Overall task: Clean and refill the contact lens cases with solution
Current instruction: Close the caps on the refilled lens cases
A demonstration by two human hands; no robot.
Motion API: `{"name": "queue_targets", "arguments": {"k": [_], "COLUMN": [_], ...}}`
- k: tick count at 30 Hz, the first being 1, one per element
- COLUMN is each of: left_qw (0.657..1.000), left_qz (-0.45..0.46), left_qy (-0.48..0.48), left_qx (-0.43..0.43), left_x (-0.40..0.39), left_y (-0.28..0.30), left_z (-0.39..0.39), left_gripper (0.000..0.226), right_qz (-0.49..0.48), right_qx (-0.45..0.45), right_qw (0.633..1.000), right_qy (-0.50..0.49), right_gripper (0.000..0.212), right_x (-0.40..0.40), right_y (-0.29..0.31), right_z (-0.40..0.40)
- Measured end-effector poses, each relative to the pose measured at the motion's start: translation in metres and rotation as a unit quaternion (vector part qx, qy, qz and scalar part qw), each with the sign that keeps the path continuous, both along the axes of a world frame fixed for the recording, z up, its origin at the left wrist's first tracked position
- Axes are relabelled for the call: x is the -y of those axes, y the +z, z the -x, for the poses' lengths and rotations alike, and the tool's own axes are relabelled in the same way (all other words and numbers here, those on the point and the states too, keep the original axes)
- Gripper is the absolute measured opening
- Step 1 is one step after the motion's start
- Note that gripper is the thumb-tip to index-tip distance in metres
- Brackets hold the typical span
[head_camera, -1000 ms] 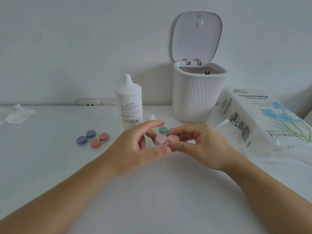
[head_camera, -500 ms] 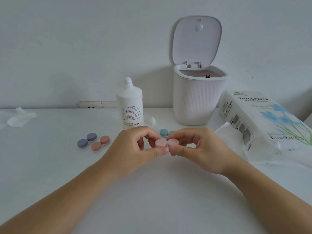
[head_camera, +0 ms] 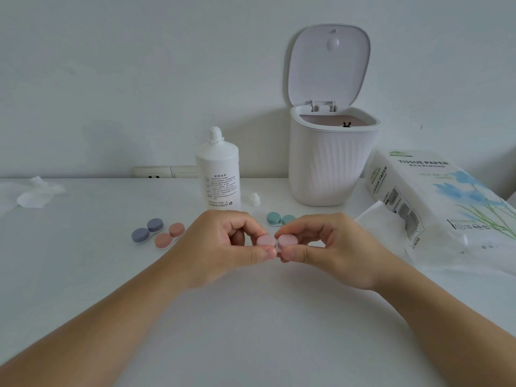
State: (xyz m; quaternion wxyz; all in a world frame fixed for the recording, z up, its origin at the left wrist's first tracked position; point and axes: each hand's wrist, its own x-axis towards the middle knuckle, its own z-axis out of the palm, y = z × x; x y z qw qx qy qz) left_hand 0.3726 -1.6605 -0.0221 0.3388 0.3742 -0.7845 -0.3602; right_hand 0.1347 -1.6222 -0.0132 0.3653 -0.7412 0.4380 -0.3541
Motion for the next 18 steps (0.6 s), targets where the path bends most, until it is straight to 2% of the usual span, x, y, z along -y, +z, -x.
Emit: {"name": "queue_targets", "arguments": {"k": [10, 18], "left_qw": [1.000, 0.998], "left_qz": [0.014, 0.062], "left_qy": [-0.006, -0.026], "left_qx": [-0.002, 0.005], "left_x": [0.0031, -0.0028], "left_y": [-0.0067, -0.0058], "left_z": [-0.0010, 0.0037], "left_gripper": [0.033, 0.014], "right_qz": [-0.001, 0.002], "right_qx": [0.001, 0.005], "right_qw": [1.000, 1.000], "right_qy": [0.004, 0.005], "right_gripper": [0.012, 0.014], "right_x": [0.0009, 0.0057], "right_y": [-0.0009, -0.0064], "right_z": [0.0025, 0.0025]}}
